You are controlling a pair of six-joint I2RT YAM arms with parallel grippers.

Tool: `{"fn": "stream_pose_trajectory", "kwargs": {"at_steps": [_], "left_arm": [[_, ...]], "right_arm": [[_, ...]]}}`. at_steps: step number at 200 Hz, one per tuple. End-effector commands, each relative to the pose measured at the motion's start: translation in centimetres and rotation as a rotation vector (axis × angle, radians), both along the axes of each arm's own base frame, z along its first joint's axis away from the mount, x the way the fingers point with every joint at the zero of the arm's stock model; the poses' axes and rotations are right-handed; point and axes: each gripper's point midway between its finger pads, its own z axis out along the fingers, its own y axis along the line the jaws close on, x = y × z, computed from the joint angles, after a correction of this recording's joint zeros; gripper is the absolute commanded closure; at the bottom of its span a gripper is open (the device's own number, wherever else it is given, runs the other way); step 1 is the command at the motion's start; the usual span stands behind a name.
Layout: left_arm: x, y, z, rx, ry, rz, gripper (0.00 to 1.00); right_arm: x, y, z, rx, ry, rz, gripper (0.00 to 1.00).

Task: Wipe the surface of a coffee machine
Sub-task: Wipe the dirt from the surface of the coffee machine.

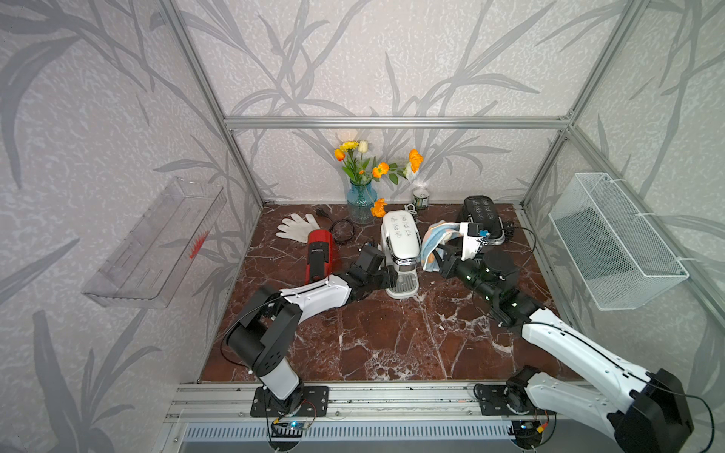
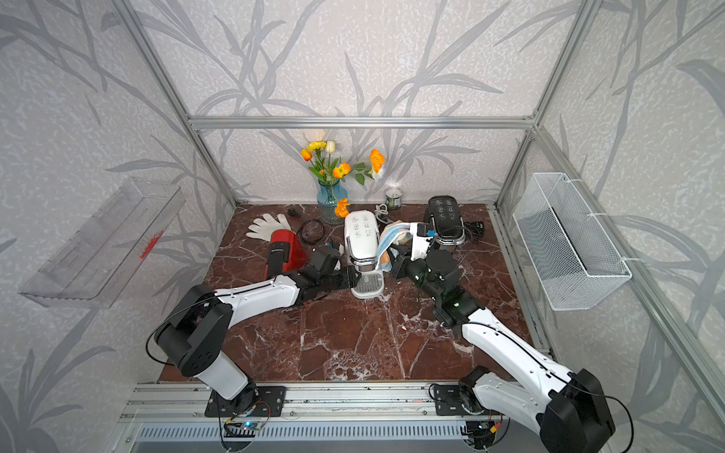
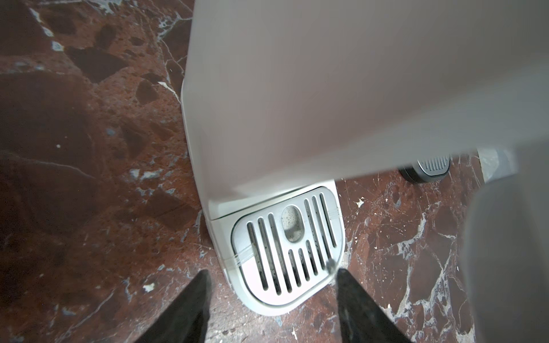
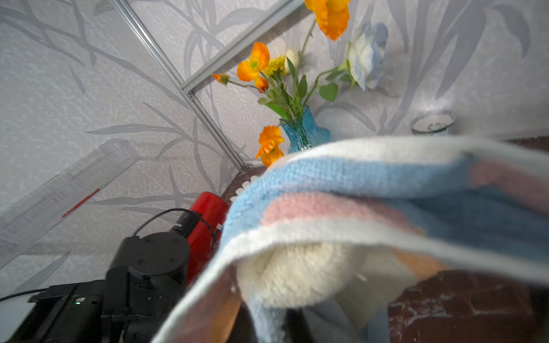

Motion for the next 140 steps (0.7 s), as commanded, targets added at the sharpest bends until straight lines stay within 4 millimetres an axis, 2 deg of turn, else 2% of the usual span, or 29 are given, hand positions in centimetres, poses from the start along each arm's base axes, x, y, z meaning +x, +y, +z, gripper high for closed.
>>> {"fn": "stream_pose_trajectory", "kwargs": {"at_steps": [1,14,38,71,100,140], "left_arm": [[0.4,-0.8,1.7,-0.034,-0.035,-0.012,0.35],[0.3,-0.8,1.8,-0.034,-0.038,-0.013,0.35],[0.3,-1.0,1.7,-0.033,-0.037,-0.016,0.35],[0.1,-1.1,1.8,-0.03,-0.039,-0.017,0.35],[-0.1,-1.1,1.6,-0.037,-0.035,-0.014,0.35],[-0.5,-0.8,1.6,-0.034,-0.038,-0.015,0.35]], "right_arm": [[-0.7,1.5,1.9,-0.075,-0.049,0.073,1.0],[-0.9,2.8,2.0,-0.107,-0.056,0.109,1.0],[-0.2,5.2,0.8,-0.181,-0.014,0.182,1.0],[1.2,8.0,-2.2,-0.226,0.08,0.248,1.0],[3.0,9.6,-4.9,-0.286,0.141,0.248,1.0],[6.5,11.4,-6.4,-0.335,0.15,0.214,1.0]]}}
